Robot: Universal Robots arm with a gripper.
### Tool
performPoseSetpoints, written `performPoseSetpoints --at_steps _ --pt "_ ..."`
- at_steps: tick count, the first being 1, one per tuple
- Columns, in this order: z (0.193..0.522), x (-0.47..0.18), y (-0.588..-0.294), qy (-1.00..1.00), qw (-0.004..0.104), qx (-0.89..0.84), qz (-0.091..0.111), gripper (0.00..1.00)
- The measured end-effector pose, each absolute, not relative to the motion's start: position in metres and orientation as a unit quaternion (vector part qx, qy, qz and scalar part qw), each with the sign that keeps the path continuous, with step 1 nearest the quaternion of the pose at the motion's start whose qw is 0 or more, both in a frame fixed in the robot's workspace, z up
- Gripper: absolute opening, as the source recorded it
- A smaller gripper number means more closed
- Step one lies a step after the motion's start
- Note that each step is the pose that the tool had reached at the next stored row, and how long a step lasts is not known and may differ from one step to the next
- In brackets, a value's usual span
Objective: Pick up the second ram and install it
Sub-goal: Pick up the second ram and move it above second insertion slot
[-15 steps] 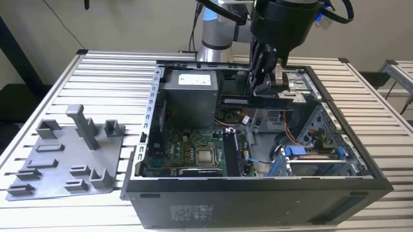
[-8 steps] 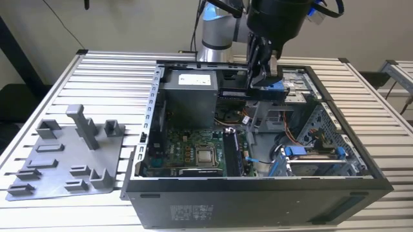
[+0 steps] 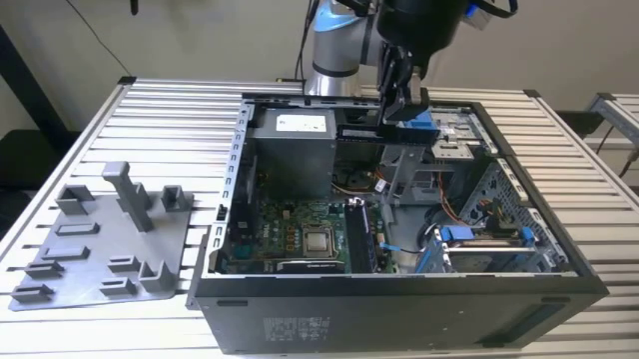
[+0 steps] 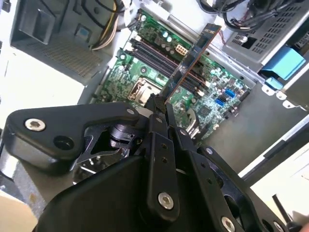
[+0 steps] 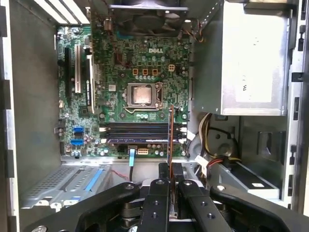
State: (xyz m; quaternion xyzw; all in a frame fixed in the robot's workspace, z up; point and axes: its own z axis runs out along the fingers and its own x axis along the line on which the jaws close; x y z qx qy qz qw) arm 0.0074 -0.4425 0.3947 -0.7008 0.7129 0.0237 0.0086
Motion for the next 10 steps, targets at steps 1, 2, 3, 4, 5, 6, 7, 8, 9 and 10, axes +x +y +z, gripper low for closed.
performPoseSetpoints --at_steps 1,2,3,4,5,6,7,8,9,10 --pt "0.3945 0.0075 -0.4399 0.713 0.009 -0.701 0.024 0.14" --pt "0.3943 0.0074 -0.4374 0.713 0.009 -0.701 0.024 0.14" --pt "0.3943 0.0075 -0.4352 0.713 0.009 -0.701 0.024 0.14" --pt "0.3942 0.0075 -0.4342 0.713 0.009 -0.701 0.024 0.14" --pt "0.3942 0.0075 -0.4341 0.713 0.009 -0.701 0.024 0.14" --pt "0.3942 0.0075 -0.4341 0.713 0.009 -0.701 0.024 0.14" --pt "0.3942 0.0075 -0.434 0.713 0.009 -0.701 0.024 0.14" --pt "0.3942 0.0074 -0.4339 0.713 0.009 -0.701 0.024 0.14" --pt "0.3942 0.0074 -0.4339 0.713 0.009 -0.701 0.024 0.14" --pt "0.3942 0.0074 -0.4339 0.713 0.009 -0.701 0.024 0.14"
